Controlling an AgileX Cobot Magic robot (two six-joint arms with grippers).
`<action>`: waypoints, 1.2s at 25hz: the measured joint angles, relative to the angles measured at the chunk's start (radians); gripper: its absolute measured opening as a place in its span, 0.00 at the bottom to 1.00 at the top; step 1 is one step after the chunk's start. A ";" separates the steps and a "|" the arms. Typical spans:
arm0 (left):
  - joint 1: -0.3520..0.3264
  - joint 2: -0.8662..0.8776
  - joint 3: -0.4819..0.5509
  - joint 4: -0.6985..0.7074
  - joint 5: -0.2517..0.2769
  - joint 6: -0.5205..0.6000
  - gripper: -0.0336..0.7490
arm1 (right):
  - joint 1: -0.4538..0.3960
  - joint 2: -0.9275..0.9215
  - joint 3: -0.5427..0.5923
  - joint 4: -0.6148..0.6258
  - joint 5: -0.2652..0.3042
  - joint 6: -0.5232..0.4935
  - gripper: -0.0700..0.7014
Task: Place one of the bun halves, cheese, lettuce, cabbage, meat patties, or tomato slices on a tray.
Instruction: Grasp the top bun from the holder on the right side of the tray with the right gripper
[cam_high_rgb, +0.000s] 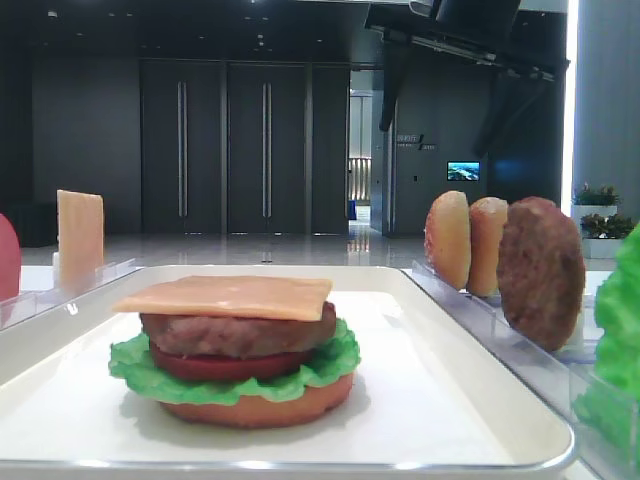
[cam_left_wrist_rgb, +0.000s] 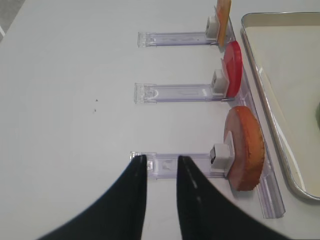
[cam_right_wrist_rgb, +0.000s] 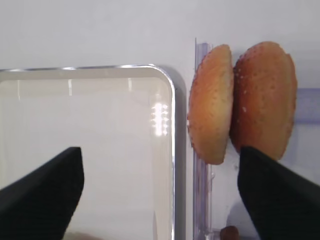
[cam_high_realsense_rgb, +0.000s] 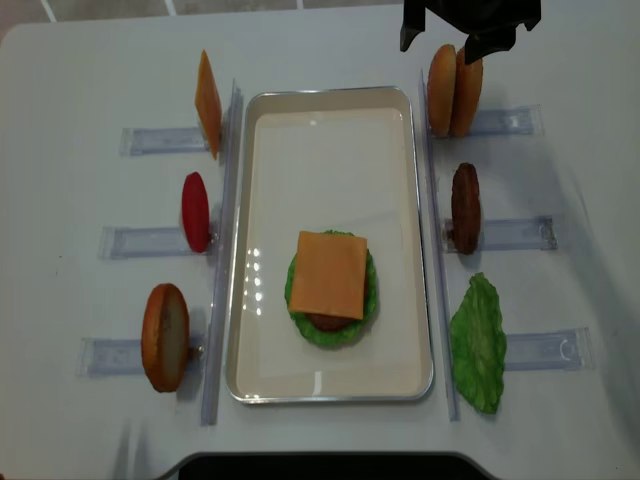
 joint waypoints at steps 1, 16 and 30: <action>0.000 0.000 0.000 0.000 0.000 0.000 0.24 | -0.004 0.007 0.000 -0.001 -0.007 -0.002 0.86; 0.000 0.000 0.000 0.000 0.000 0.000 0.24 | -0.031 0.062 -0.001 0.046 -0.065 -0.050 0.86; 0.000 0.000 0.000 0.000 0.000 0.000 0.24 | -0.031 0.096 -0.002 0.077 -0.061 -0.066 0.86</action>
